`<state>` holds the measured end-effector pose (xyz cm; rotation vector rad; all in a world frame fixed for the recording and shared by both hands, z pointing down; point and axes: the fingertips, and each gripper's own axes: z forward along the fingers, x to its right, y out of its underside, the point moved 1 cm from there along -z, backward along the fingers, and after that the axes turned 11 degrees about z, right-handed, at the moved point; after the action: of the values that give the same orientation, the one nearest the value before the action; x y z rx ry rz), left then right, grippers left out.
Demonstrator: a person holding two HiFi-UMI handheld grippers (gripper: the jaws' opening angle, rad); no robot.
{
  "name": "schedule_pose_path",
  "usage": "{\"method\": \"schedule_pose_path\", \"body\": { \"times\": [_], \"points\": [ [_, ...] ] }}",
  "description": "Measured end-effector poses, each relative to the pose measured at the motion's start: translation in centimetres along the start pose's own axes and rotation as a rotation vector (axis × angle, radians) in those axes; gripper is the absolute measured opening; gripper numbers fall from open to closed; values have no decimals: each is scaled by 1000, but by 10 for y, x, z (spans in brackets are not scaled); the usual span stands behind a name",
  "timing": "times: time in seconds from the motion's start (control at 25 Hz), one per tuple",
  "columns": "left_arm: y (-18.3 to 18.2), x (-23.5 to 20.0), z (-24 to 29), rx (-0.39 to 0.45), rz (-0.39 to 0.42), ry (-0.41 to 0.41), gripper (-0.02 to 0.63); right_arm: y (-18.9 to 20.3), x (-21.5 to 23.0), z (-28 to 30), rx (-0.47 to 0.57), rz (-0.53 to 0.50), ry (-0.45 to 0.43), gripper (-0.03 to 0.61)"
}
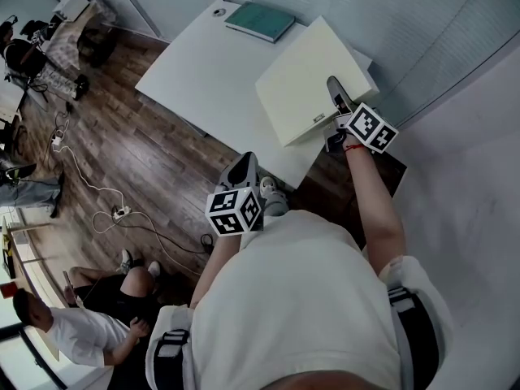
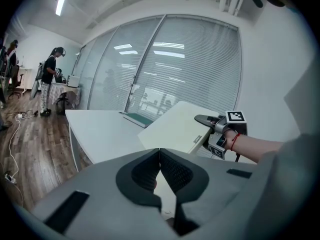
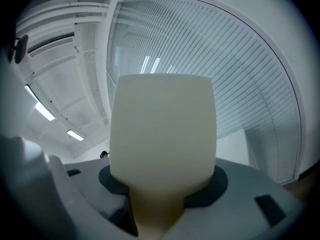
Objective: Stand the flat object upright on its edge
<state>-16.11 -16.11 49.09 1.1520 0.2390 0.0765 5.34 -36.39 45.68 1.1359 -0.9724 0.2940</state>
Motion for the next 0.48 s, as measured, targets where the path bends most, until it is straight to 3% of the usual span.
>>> {"method": "schedule_pose_path", "body": {
  "times": [0.48],
  "points": [
    [-1,-1,5,-6,-15,1,21,5,-61,36,-40,-408,7,268]
  ]
}}
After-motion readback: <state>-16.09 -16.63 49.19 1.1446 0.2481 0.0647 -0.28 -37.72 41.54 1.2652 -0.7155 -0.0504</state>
